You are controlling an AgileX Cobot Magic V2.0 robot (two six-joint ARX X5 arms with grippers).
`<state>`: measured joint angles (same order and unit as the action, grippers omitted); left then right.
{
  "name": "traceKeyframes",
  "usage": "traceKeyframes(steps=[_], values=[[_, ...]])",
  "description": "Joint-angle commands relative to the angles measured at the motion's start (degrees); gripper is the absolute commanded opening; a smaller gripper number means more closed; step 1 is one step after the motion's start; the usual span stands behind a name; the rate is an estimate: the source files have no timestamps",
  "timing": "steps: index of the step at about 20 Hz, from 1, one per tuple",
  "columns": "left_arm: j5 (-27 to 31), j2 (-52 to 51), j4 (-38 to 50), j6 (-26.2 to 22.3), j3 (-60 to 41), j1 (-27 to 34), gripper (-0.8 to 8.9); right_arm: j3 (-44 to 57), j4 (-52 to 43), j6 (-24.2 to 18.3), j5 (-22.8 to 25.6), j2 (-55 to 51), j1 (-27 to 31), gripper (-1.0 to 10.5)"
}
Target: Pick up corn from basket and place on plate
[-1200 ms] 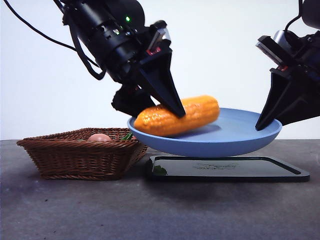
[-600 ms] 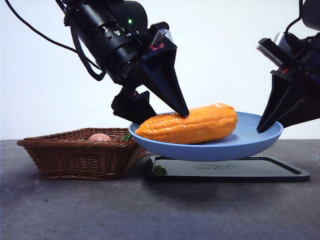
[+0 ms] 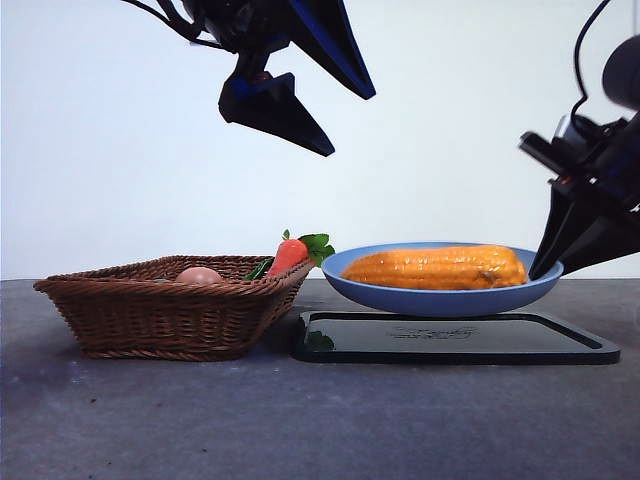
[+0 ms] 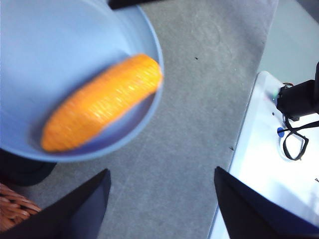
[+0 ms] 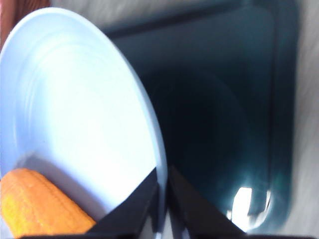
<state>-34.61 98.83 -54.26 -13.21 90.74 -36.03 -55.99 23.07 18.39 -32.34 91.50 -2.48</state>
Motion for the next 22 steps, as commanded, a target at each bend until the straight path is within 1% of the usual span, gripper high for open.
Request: traceKeyframes(steps=[1,6,12,13,16,18,22], values=[[-0.09,0.28,-0.11,-0.9,1.57,-0.24,3.39,-4.22,-0.37,-0.85,-0.46,5.35,0.39,0.0],[-0.09,0.28,-0.17,-0.63,1.57,-0.24,3.39,-10.1,-0.85,-1.03,-0.46,13.53,0.48,0.0],[-0.09,0.28,-0.22,-0.63,1.57,-0.24,3.39,-10.54,-1.05,-1.49,-0.24,16.06,0.46,0.1],[-0.09,0.28,-0.24,-0.63,1.57,-0.24,3.39,-10.54,-1.03,-1.49,-0.28,16.06,0.46,0.4],[-0.07,0.28,-0.22,-0.66,1.57,-0.24,3.39,-10.54,-0.44,-1.49,-1.03,15.98,0.46,2.2],[-0.07,0.28,-0.24,-0.63,1.57,-0.24,3.38,-10.54,-0.13,-1.49,-3.28,15.47,0.48,2.4],[-0.07,0.28,-0.66,-0.63,1.57,-0.24,3.38,-10.56,1.44,-1.46,-2.95,10.75,1.22,2.4]])
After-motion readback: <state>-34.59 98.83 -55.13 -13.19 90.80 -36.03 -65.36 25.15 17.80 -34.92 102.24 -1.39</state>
